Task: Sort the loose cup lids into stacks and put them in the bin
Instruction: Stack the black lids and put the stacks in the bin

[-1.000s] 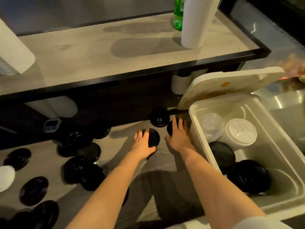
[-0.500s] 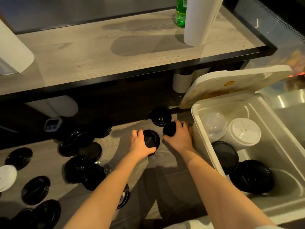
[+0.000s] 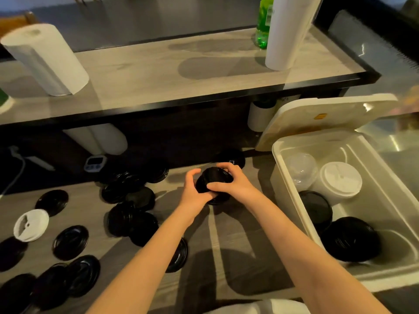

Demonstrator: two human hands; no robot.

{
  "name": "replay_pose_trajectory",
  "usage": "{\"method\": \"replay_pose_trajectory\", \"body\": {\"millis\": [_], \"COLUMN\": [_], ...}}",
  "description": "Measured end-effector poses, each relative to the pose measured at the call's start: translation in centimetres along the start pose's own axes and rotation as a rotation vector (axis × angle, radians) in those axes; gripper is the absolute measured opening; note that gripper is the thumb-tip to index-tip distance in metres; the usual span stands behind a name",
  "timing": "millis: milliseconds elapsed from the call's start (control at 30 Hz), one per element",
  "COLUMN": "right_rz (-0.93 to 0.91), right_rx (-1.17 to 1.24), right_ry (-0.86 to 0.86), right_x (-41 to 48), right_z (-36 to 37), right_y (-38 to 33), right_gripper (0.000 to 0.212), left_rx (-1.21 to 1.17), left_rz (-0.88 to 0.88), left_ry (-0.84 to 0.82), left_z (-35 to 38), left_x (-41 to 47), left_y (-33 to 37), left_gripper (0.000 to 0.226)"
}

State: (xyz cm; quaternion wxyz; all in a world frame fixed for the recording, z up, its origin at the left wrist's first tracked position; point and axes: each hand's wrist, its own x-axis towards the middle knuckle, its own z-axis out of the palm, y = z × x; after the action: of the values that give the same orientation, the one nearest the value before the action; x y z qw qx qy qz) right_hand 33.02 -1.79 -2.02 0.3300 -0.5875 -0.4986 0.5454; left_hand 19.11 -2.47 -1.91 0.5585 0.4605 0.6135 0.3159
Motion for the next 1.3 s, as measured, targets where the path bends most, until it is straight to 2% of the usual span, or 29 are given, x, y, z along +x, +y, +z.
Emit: {"method": "replay_pose_trajectory", "body": {"millis": [100, 200, 367, 500, 633, 733, 833, 1033, 1167, 1300], "right_rz": [0.045, 0.022, -0.262, -0.369, -0.405, -0.444, -0.45, -0.364, -0.243, -0.123], "right_rx": [0.138, 0.278, -0.071, -0.263, -0.523, -0.599, -0.609, -0.463, -0.522, -0.658], "right_ry": [-0.067, -0.04, 0.041, 0.039, -0.017, -0.039, -0.071, -0.125, -0.1, 0.077], "right_x": [-1.0, -2.2, -4.2, -4.8, -5.1, -5.3, -5.4, -4.3, -2.9, 0.3], "right_z": [0.6, 1.0, 2.0, 3.0, 3.3, 3.4, 3.8, 4.0, 2.1, 0.0], "right_y": [0.0, 0.1, 0.3, 0.7, 0.8, 0.8, 1.4, 1.8, 2.7, 4.1], "right_gripper": [0.053, 0.058, 0.072, 0.088, 0.097, 0.097, 0.097, 0.094, 0.075, 0.059], "left_rx": [-0.236, -0.427, -0.497, -0.677, -0.614, -0.561, -0.547, -0.503, -0.377, -0.352], "left_rz": [-0.037, -0.093, -0.129, -0.192, -0.174, -0.108, -0.069, -0.061, -0.09, -0.1], "left_ry": [-0.056, -0.097, 0.015, -0.058, -0.075, -0.085, -0.1, 0.033, 0.177, 0.222], "left_z": [-0.3, -0.8, -1.5, -2.5, -2.9, -3.4, -3.8, -4.7, -5.7, -6.1], "left_x": [-1.2, -2.4, -3.7, -4.6, -5.2, -5.7, -6.0, -5.2, -3.5, -2.5], "left_y": [0.1, 0.3, 0.6, 0.7, -0.3, -0.7, -1.0, -1.6, -2.3, -2.6], "left_gripper": [0.051, 0.042, 0.033, 0.028, 0.034, 0.033, 0.044, 0.037, 0.036, 0.036]}}
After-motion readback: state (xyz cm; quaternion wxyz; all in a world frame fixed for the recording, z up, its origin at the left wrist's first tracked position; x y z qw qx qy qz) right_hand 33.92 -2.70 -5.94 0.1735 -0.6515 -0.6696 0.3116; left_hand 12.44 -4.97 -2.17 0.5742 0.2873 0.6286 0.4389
